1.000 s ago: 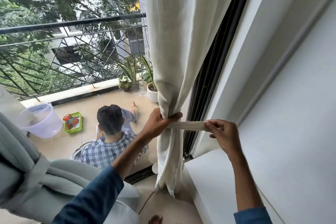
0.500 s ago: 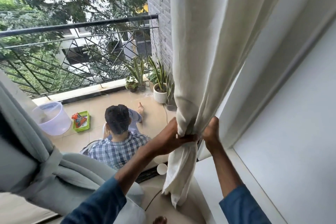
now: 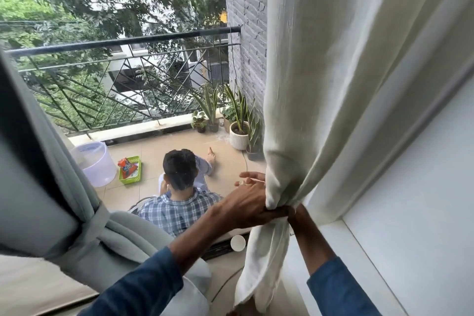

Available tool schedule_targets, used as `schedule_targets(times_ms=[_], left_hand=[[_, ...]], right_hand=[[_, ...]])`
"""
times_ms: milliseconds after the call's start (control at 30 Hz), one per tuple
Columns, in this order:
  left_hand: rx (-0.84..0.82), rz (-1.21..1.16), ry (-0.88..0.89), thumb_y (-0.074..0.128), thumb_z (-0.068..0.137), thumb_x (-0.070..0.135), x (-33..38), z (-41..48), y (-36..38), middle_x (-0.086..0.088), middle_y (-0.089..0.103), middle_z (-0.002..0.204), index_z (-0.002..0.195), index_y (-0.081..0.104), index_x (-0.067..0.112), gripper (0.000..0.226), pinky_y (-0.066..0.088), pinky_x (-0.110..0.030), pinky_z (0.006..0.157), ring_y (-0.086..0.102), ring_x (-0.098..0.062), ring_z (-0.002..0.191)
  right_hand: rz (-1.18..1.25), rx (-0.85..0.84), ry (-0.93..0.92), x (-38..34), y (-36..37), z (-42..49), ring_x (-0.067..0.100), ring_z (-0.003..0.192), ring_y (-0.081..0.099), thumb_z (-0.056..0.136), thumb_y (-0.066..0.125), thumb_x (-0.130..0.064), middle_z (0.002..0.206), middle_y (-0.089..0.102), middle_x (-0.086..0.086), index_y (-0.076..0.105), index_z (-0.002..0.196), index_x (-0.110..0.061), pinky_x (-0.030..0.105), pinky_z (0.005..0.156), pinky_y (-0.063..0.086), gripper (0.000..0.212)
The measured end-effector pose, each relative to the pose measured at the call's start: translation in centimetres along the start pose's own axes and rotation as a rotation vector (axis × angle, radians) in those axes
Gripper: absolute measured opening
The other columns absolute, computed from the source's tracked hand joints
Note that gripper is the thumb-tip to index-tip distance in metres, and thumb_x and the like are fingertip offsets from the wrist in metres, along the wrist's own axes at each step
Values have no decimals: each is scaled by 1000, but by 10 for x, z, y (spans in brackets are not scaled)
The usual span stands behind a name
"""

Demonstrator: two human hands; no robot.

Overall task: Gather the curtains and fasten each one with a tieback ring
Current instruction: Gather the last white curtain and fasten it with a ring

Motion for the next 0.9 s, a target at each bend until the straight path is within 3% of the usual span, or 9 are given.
schedule_targets(times_ms=[67, 100, 200, 300, 467, 567, 700, 800, 900], left_hand=[[74, 34, -29, 38, 100, 64, -6, 0, -3, -3, 68, 98, 101, 62, 17, 53, 47, -42, 86, 59, -26, 88], [93, 36, -63, 36, 99, 67, -13, -1, -3, -3, 66, 91, 96, 61, 17, 56, 49, -43, 78, 58, -25, 82], [117, 141, -152, 31, 96, 75, -34, 2, -4, -4, 62, 72, 85, 59, 15, 67, 50, -43, 63, 57, -26, 64], [143, 237, -236, 31, 89, 83, -49, 7, -12, -1, 54, 57, 74, 56, 14, 74, 45, -36, 51, 52, -22, 50], [82, 240, -284, 40, 84, 83, -59, 16, -14, -1, 54, 54, 69, 51, 21, 64, 54, -41, 57, 59, -23, 52], [41, 129, -307, 40, 84, 83, -62, 19, -8, 1, 60, 50, 66, 55, 19, 67, 53, -36, 54, 61, -16, 47], [-76, -159, -195, 52, 93, 65, -58, 16, -2, 9, 68, 57, 63, 62, 18, 57, 47, -23, 49, 58, -1, 44], [-20, -130, -162, 63, 97, 40, -61, 6, -12, 12, 74, 73, 78, 74, 20, 29, 51, -22, 54, 65, 2, 56], [83, -1, -230, 61, 94, 47, -56, -6, -21, 12, 66, 60, 76, 73, 21, 34, 31, -14, 40, 51, 0, 42]], right_hand=[[4, -32, -104, -15, -2, 0, 1, 93, 71, 56, 85, -69, 105, 71, 4, 54, 122, -2, 10, 83, 53, 98], [178, -91, -80, -19, 0, -1, 2, 95, 72, 52, 89, -65, 102, 76, 2, 61, 116, -6, 13, 81, 55, 91], [417, -85, 109, -10, -7, 3, 19, 101, 71, 90, 71, -43, 111, 74, 11, 69, 109, -10, 31, 88, 58, 37], [494, -136, 175, 1, -11, -11, 1, 83, 67, 100, 58, -44, 91, 70, -11, 72, 109, -23, 16, 75, 55, 26], [426, -127, 26, -13, -16, -13, 9, 99, 60, 100, 63, -28, 107, 67, -3, 61, 133, -12, 28, 94, 46, 38], [360, -52, -61, -22, -18, -10, 18, 107, 70, 94, 71, -15, 114, 75, 6, 68, 127, -9, 25, 92, 53, 34], [344, 185, -95, -29, -30, -7, 13, 91, 74, 87, 75, -11, 101, 79, 9, 81, 103, -20, 21, 76, 56, 20], [276, 293, -128, -29, -37, -5, 5, 85, 71, 88, 75, -7, 95, 80, 2, 82, 96, -26, 18, 74, 55, 22], [183, 365, -163, -32, -34, -4, 2, 82, 70, 88, 77, -9, 91, 80, -2, 82, 93, -29, 17, 73, 54, 21]])
Point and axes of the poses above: each hand's wrist, its own z-axis towards the middle knuckle, its own y-axis out of the palm, x = y × z, the point moved 6 cm from there along z, towards the middle knuckle
